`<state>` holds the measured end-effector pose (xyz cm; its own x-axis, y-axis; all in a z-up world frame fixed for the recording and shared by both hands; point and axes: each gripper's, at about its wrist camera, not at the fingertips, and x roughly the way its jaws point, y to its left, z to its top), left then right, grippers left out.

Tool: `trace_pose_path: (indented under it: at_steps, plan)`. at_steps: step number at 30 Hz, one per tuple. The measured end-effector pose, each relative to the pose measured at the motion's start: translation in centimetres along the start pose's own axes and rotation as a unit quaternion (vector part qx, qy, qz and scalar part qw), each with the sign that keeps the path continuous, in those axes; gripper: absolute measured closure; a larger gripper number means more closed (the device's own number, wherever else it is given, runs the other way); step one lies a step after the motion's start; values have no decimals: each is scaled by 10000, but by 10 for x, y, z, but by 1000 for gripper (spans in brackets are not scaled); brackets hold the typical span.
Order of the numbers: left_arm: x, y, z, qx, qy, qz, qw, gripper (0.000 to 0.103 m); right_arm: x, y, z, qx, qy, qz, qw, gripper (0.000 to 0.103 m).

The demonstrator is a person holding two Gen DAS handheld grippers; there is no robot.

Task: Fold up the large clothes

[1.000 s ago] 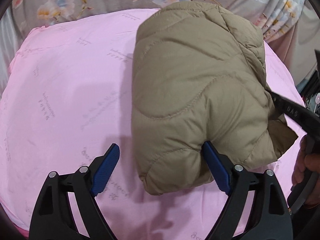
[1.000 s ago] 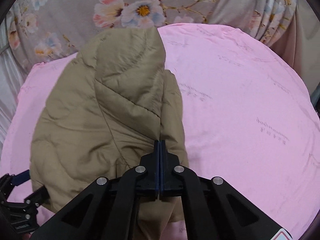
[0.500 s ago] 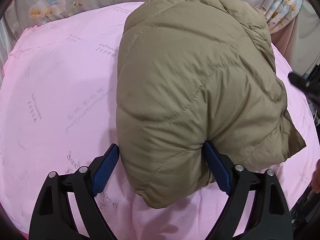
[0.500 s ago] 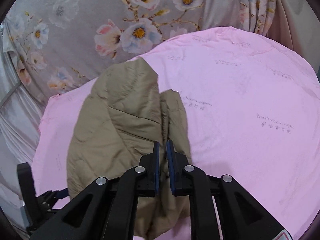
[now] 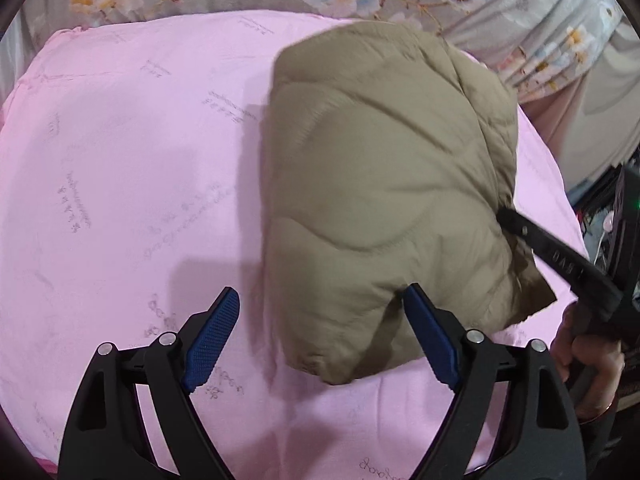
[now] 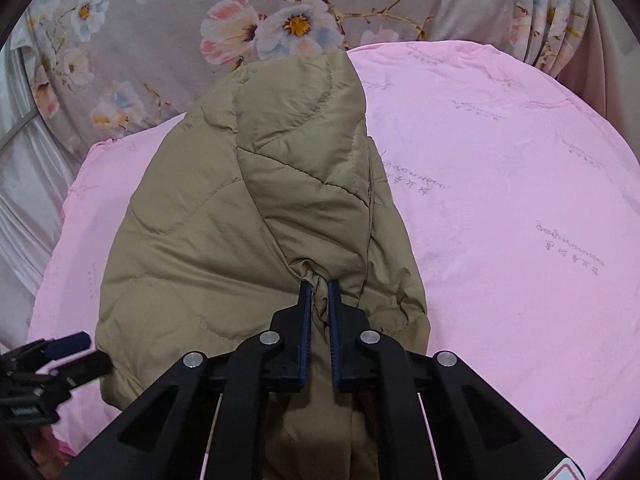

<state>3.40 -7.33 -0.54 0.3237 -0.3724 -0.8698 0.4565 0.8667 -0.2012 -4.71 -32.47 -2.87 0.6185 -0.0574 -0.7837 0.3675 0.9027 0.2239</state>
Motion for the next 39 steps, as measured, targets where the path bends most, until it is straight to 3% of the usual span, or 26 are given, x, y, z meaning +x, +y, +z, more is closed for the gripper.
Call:
trace_pose_path:
  at_steps: [9, 14, 25, 32, 37, 39]
  plan:
    - [34, -26, 2, 446, 130, 278, 9985, 17, 23, -24, -14, 162, 236, -267, 9992, 97]
    - [57, -29, -1, 491, 259, 223, 9982, 13, 35, -33, -17, 216, 281, -331, 9988, 97]
    - [74, -42, -8, 746, 140, 382, 9964, 12, 41, -34, -20, 214, 181, -402, 9988, 95]
    - [50, -45, -3, 938, -20, 469, 9945, 14, 8, -41, -6, 662, 198, -118, 9975, 86]
    - [8, -37, 22, 796, -534, 398, 9946, 15, -29, -36, 26, 737, -265, 279, 9965, 84]
    - [-6, -37, 41, 750, -816, 367, 9932, 15, -35, -34, 43, 734, -406, 377, 9958, 76]
